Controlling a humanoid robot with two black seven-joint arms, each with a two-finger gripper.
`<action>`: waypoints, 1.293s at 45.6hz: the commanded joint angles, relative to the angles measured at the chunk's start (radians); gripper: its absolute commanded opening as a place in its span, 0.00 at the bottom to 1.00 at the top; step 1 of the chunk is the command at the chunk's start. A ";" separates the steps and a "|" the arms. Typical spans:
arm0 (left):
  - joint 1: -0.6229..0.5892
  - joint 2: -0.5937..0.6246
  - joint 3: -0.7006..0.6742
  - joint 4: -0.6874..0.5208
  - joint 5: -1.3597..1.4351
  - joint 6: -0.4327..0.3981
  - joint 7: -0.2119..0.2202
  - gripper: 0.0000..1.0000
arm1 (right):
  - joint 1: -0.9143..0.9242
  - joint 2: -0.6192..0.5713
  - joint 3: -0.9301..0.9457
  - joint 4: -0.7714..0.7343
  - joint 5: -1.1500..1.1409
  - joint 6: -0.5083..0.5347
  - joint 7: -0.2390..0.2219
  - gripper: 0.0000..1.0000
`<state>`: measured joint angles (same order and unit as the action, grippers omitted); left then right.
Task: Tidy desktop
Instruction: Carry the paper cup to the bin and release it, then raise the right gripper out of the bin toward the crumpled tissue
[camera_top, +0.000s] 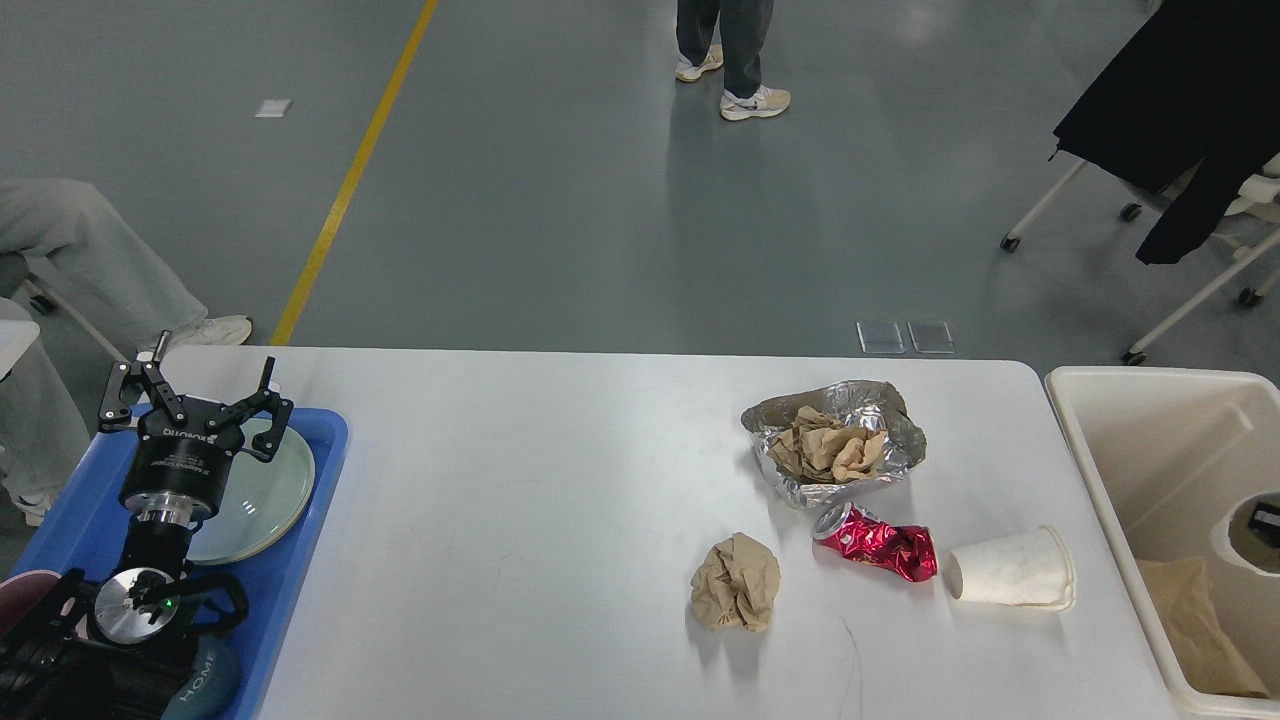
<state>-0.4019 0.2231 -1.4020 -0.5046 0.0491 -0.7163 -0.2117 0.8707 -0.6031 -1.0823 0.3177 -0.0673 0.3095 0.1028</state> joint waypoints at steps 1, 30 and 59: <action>0.000 0.001 0.000 0.000 0.000 0.000 0.000 0.96 | -0.191 0.075 0.068 -0.155 0.007 -0.098 -0.009 0.00; -0.002 -0.001 0.000 0.000 0.000 0.000 0.000 0.96 | -0.354 0.167 0.125 -0.250 0.009 -0.244 -0.103 1.00; -0.002 -0.001 0.000 -0.002 0.000 -0.002 0.000 0.96 | -0.050 0.007 0.098 -0.100 -0.019 -0.026 -0.117 1.00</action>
<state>-0.4033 0.2227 -1.4021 -0.5046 0.0497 -0.7163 -0.2118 0.6678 -0.5387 -0.9665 0.1335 -0.0705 0.1735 -0.0078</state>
